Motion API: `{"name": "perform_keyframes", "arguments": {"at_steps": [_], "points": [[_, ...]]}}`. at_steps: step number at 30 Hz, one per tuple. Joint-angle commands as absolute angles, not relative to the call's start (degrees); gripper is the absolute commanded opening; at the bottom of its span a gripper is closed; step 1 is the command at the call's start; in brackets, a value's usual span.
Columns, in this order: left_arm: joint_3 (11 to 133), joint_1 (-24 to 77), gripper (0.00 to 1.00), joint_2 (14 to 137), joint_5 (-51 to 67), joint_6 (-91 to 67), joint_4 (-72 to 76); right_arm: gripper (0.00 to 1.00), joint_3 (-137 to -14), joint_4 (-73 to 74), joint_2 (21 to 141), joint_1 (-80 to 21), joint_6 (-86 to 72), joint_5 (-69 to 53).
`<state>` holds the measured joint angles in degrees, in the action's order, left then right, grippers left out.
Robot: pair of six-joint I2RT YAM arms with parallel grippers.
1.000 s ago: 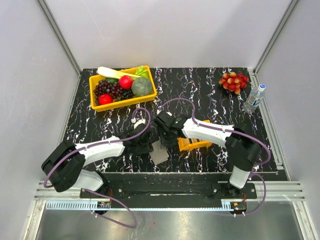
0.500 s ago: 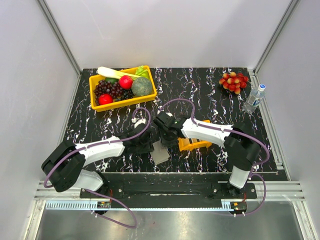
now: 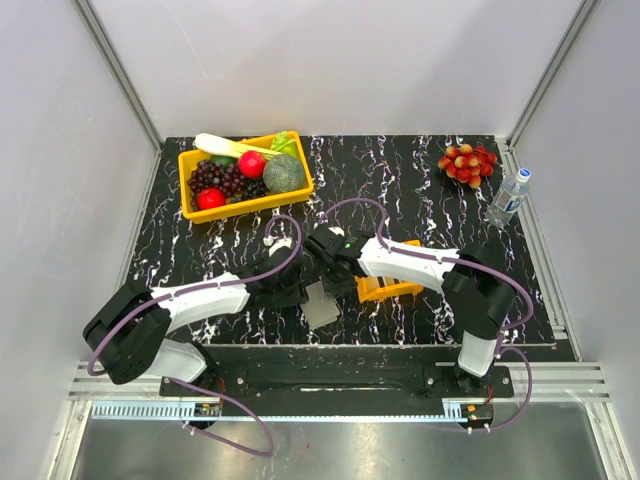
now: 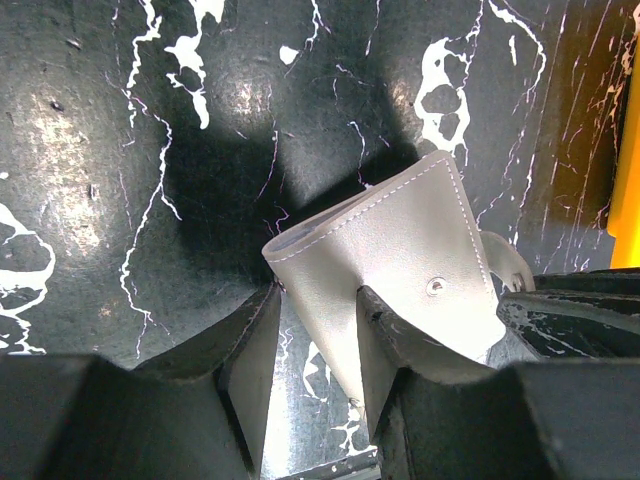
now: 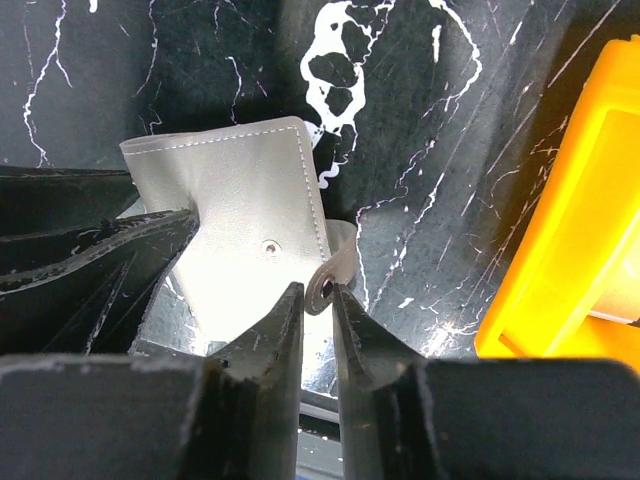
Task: Put the credit cards into the card holder
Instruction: Close the card holder at the center of the board.
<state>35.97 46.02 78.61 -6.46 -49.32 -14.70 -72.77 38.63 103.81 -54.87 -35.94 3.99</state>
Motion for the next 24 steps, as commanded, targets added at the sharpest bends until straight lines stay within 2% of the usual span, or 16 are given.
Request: {"name": "perform_keyframes", "arguments": {"at_steps": [1,3,5,8,16,24], "points": [[35.5,45.8,0.4,78.0,-5.6,-48.7,-12.7,0.22,-74.3,39.5,103.0,-55.5,-36.3,6.7],[35.5,45.9,0.4,78.0,-5.6,-48.7,-12.7,0.22,-74.3,39.5,103.1,-55.5,-36.1,6.4],[35.6,45.9,0.4,78.0,-5.5,-48.7,-12.7,0.31,-74.4,39.6,103.1,-55.5,-35.9,6.1],[35.6,45.9,0.4,78.0,-5.4,-48.6,-12.7,0.33,-74.3,39.0,102.5,-55.5,-36.0,6.4],[35.7,45.9,0.4,78.4,-5.3,-48.3,-12.5,0.27,-73.9,37.5,101.3,-55.5,-36.7,6.2],[35.5,45.8,0.4,78.4,-5.0,-48.6,-12.3,0.3,-72.4,35.7,99.9,-55.5,-37.4,5.7]]}}
